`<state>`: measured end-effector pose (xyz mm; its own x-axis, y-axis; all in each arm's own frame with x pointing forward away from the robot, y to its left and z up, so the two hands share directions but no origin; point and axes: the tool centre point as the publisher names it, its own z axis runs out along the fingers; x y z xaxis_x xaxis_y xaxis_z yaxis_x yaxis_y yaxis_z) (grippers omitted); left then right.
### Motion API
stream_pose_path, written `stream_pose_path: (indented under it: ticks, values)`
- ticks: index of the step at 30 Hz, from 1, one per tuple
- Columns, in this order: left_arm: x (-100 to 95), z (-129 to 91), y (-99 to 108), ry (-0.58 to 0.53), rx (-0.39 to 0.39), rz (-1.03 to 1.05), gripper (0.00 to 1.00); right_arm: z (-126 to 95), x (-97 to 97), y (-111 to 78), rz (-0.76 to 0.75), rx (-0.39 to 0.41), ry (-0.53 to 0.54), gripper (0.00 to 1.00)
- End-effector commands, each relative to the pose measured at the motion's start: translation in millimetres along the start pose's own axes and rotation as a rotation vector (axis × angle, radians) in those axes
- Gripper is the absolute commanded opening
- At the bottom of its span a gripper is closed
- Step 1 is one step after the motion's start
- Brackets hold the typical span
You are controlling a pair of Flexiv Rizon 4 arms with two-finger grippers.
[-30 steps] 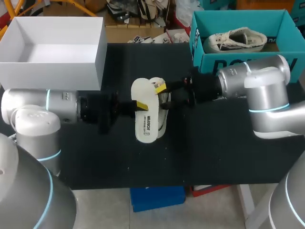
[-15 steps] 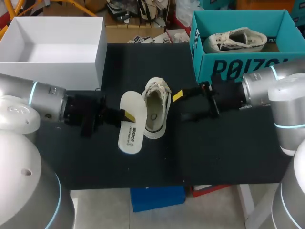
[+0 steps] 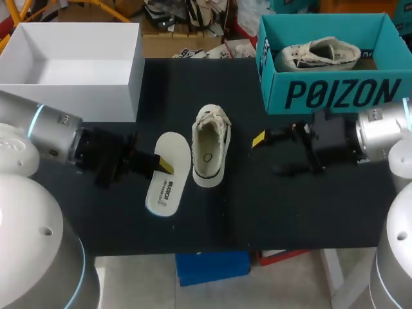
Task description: Take the shoe out of the shoebox, open the shoe tongue, remove and reinsert the insole, then place the shoe into the shoebox
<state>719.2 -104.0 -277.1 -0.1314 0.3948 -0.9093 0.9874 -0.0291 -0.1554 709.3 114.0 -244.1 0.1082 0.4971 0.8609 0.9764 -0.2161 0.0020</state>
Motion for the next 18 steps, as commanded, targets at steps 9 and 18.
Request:
stream_pose_path:
  ticks: [9, 18]
  values:
    - [6.6, 3.7, -8.8, 0.034, 0.076, -0.013, 0.0, -26.6, 4.4, -29.7, 0.027, -0.225, -0.083, 1.0]
    - [14.0, 18.1, -0.8, 0.098, 0.155, -0.039, 0.0, -26.6, 4.4, -29.7, 0.027, -0.225, -0.083, 1.0]
